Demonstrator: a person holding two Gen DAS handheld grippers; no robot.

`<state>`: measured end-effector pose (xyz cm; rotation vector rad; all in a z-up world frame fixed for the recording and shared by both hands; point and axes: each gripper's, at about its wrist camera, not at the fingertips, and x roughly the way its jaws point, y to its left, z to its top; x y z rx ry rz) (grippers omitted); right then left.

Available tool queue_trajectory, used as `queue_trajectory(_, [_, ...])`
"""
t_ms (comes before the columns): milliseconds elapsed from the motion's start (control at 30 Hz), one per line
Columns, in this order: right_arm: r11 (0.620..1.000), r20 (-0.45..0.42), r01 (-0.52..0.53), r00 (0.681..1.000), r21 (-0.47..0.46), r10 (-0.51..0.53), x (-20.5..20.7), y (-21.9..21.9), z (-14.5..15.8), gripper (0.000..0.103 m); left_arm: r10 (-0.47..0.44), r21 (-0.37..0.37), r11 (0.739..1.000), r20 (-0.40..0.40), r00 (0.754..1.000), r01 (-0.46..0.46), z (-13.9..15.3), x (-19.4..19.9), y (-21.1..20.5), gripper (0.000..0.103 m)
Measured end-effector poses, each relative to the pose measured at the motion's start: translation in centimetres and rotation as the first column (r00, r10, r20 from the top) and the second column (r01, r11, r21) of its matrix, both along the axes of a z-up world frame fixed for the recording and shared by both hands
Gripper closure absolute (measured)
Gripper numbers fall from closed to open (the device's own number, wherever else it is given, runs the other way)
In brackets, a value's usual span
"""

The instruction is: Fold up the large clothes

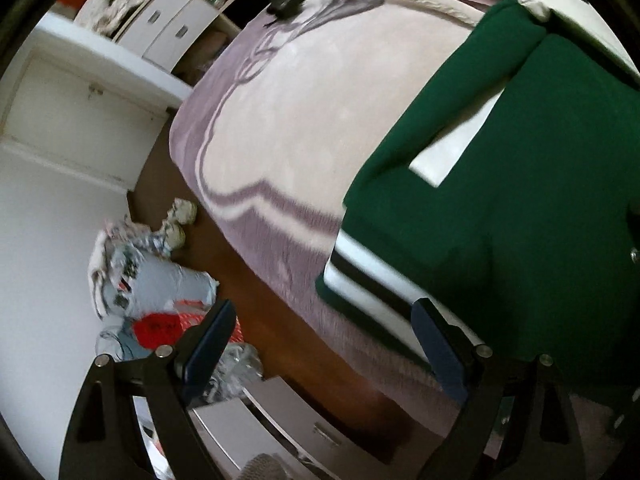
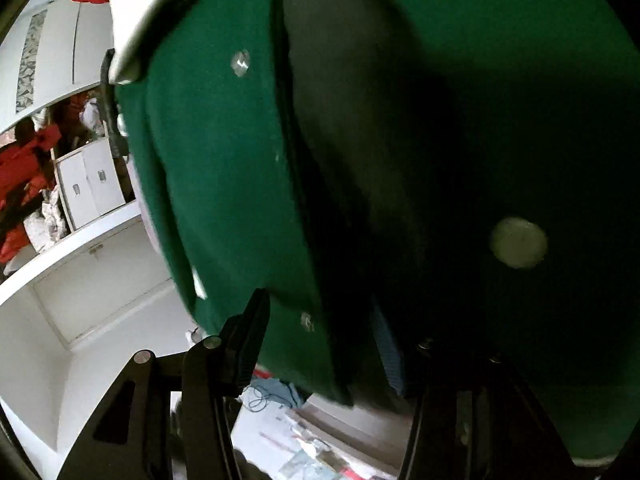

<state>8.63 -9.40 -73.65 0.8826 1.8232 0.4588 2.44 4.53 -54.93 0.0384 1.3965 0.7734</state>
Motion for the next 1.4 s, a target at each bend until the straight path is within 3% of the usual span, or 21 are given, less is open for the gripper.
queue_trajectory(33, [1.000,0.017,0.017,1.000,0.014,-0.017,0.0,0.3,0.1,0.088,0.007,-0.010,1.000,0.010,1.000,-0.007,0.2,-0.4,0.1,0.013])
queue_trajectory(67, [1.000,0.064,0.024,0.998,0.003,-0.024,0.1,0.5,0.8,0.097,0.013,-0.019,1.000,0.021,1.000,-0.012,0.5,-0.8,0.1,0.013])
queue_trajectory(267, [0.988,0.219,-0.037,0.973,-0.150,0.069,-0.3,-0.9,7.5,0.099,0.014,-0.095,0.995,0.083,0.996,-0.006,2.2,-2.8,-0.6,0.013])
queue_trajectory(400, [0.971,0.235,-0.006,0.970,-0.238,0.063,2.2,-4.3,9.7,0.099,0.000,-0.127,0.992,0.091,0.996,0.012,2.0,-3.0,-1.0,0.013])
queue_trajectory(467, [0.952,0.233,-0.032,0.967,-0.305,0.107,3.6,-4.9,9.6,0.099,0.002,-0.136,0.991,0.089,0.996,0.010,1.5,-3.0,-1.0,0.013])
queue_trajectory(533, [0.951,0.184,-0.075,0.974,-0.301,0.135,4.5,-4.9,8.3,0.097,0.008,-0.144,0.990,0.083,0.997,0.004,1.2,-3.2,-0.8,0.013])
queue_trajectory(567, [0.952,0.144,-0.099,0.979,-0.290,0.145,4.5,-4.6,7.5,0.093,0.013,-0.148,0.989,0.077,0.997,-0.001,1.1,-3.3,-0.7,0.013])
queue_trajectory(633, [0.964,0.104,-0.078,0.989,-0.255,0.107,3.8,-4.5,7.0,0.064,0.024,-0.154,0.988,0.078,0.997,-0.011,1.0,-3.7,-0.3,0.013])
queue_trajectory(700, [0.982,0.095,-0.040,0.994,-0.187,0.059,1.4,-5.6,6.8,0.049,0.025,-0.151,0.988,0.070,0.997,-0.015,0.9,-4.0,-0.1,0.013])
queue_trajectory(800, [0.991,0.025,-0.051,0.998,-0.128,0.055,-2.2,-4.6,4.3,0.048,0.018,-0.150,0.989,0.059,0.998,-0.009,0.6,-4.0,0.0,0.013])
queue_trajectory(833, [0.995,0.008,-0.033,0.999,-0.092,0.034,-3.4,-4.2,3.2,0.053,0.014,-0.153,0.988,0.054,0.998,-0.005,0.5,-4.0,-0.1,0.013])
queue_trajectory(867, [0.998,0.020,-0.012,1.000,-0.066,0.013,-4.1,-4.0,2.8,0.068,0.008,-0.154,0.988,0.053,0.999,0.000,0.5,-3.9,-0.1,0.013])
queue_trajectory(900, [0.998,0.033,-0.005,0.999,-0.056,0.006,-4.9,-3.9,2.5,0.094,-0.002,-0.150,0.989,0.055,0.998,0.010,0.6,-3.7,-0.3,0.013])
queue_trajectory(1000, [0.999,-0.004,-0.021,1.000,-0.035,0.021,-7.6,-2.4,2.1,0.095,-0.048,-0.129,0.990,0.057,0.997,0.056,0.8,-3.3,-1.0,0.013])
queue_trajectory(1100, [0.977,0.004,-0.121,0.992,-0.174,0.123,-8.6,-0.9,1.7,0.093,-0.075,-0.139,0.987,0.051,0.996,0.081,0.7,-2.5,-1.7,0.013])
queue_trajectory(1167, [0.978,-0.022,-0.127,0.992,-0.168,0.125,-8.0,-0.9,1.8,0.091,-0.094,-0.135,0.986,0.067,0.993,0.103,1.2,-2.0,-2.2,0.013])
queue_trajectory(1233, [0.975,-0.048,-0.148,0.989,-0.168,0.142,-7.0,-1.2,2.7,0.071,-0.118,-0.112,0.986,0.077,0.990,0.127,1.6,-1.3,-2.9,0.013])
queue_trajectory(1300, [0.975,0.021,-0.140,0.989,-0.175,0.145,-5.8,-2.7,5.3,0.058,-0.128,-0.101,0.986,0.080,0.989,0.136,1.9,-0.7,-3.4,0.013])
queue_trajectory(1333, [0.977,0.050,-0.127,0.989,-0.173,0.138,-5.4,-3.7,6.4,0.052,-0.128,-0.104,0.985,0.081,0.988,0.136,1.9,-0.5,-3.6,0.013])
queue_trajectory(1400, [0.979,0.095,-0.078,0.991,-0.189,0.097,-4.6,-6.6,8.6,0.052,-0.126,-0.114,0.984,0.088,0.988,0.136,2.0,0.1,-4.3,0.013])
